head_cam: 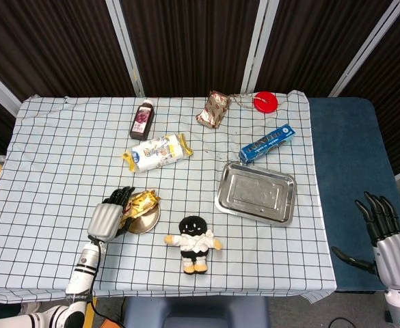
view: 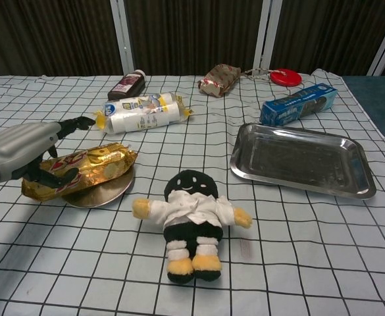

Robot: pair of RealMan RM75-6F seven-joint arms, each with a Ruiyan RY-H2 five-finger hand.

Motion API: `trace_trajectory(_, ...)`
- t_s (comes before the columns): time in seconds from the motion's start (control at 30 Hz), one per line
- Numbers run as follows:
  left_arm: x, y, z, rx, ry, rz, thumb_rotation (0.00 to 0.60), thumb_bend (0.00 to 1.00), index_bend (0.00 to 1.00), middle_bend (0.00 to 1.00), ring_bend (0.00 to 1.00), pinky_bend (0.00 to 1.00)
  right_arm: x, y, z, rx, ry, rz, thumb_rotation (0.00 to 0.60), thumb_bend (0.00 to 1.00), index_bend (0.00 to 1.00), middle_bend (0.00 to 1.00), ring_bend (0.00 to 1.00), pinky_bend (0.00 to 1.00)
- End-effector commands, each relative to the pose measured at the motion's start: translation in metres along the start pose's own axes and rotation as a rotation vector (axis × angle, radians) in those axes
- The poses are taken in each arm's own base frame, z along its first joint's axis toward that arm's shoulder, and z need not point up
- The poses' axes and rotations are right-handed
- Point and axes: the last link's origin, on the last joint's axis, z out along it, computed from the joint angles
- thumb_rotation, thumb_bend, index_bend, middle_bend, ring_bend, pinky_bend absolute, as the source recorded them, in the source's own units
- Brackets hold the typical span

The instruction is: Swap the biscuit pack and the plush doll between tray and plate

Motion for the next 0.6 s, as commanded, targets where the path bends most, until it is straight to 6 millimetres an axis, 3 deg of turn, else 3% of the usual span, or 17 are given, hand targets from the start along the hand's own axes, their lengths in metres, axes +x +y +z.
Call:
trace_trajectory(0.03, 0.0, 0.0, 0.0, 0.0, 0.005, 0.003, 0.6, 0.47, 0.0, 0.02, 0.05, 0.33, 0.0, 0.0, 0.0, 0.0, 0.0, 0.0, 0.6, 0.02, 0.0, 0.0, 0.0, 0.0)
trace_trajectory(0.2, 0.011, -0.004, -0.004, 0.0, 0.04, 0.024, 0.6, 0.46, 0.0, 0.01, 0.05, 0.3, 0.0, 0.0, 0.0, -0.001, -0.001, -0.002, 0.6, 0.02, 0.0, 0.0, 0.0, 0.0)
trace_trajectory(0.33, 0.033, -0.021, -0.012, 0.031, 0.098, 0.058, 0.6, 0.45, 0.0, 0.01, 0.05, 0.3, -0.002, 0.001, 0.0, 0.0, -0.02, -0.013, 0.6, 0.02, 0.0, 0.0, 0.0, 0.0)
trace_trajectory(0.47, 0.054, -0.055, -0.035, 0.072, 0.101, 0.154, 0.6, 0.45, 0.01, 0.02, 0.05, 0.29, -0.008, 0.0, 0.001, -0.002, -0.055, -0.03, 0.6, 0.02, 0.0, 0.0, 0.0, 0.0)
trace_trajectory(0.6, 0.067, -0.097, -0.072, 0.106, 0.063, 0.262, 0.6, 0.45, 0.1, 0.05, 0.05, 0.25, -0.023, 0.0, 0.007, -0.011, -0.103, -0.097, 0.6, 0.02, 0.0, 0.0, 0.0, 0.0)
